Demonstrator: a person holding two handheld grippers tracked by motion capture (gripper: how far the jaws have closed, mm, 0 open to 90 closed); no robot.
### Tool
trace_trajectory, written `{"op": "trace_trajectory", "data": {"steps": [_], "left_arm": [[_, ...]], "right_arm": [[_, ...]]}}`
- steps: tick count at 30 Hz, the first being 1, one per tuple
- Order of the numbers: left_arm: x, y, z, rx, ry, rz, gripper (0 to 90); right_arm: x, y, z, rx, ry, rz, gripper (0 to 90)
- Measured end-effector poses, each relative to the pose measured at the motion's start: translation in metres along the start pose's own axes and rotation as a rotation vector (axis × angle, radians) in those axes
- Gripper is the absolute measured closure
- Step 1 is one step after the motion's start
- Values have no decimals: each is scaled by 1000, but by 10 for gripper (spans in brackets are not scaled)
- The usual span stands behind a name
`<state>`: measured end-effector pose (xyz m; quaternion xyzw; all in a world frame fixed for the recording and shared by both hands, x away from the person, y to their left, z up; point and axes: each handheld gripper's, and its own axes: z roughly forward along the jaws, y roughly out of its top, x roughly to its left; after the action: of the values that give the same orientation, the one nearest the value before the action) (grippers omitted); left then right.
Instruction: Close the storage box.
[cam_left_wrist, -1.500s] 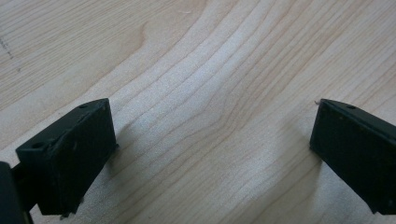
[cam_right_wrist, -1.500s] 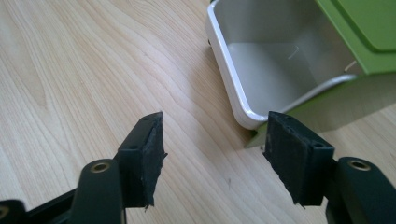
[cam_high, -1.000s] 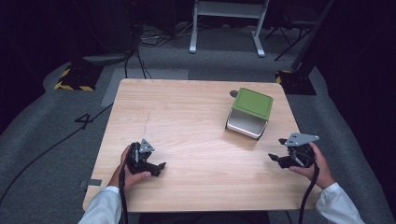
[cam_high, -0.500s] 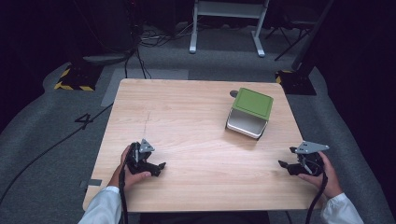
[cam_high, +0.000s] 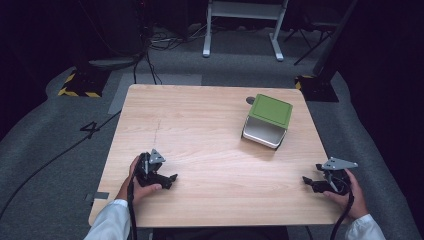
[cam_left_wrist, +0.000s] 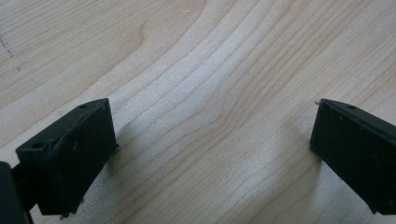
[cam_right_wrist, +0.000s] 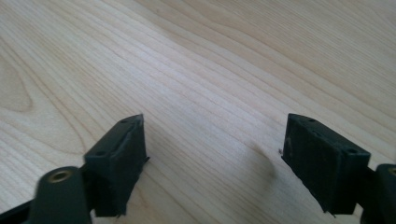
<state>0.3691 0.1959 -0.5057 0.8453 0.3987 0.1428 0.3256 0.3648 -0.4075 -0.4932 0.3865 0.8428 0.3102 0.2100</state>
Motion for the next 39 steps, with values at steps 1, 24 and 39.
{"op": "trace_trajectory", "data": {"steps": [1, 24, 39], "left_arm": [[0, 0, 0, 0, 1, 0, 4], [0, 0, 0, -2, 5, 10, 4], [1, 0, 0, 0, 1, 13, 4]], "right_arm": [[-1, -2, -1, -6, 6, 19, 209], [-8, -22, -4, -63, -16, 162, 157], [-8, -22, -4, -62, -27, 173, 157]]}}
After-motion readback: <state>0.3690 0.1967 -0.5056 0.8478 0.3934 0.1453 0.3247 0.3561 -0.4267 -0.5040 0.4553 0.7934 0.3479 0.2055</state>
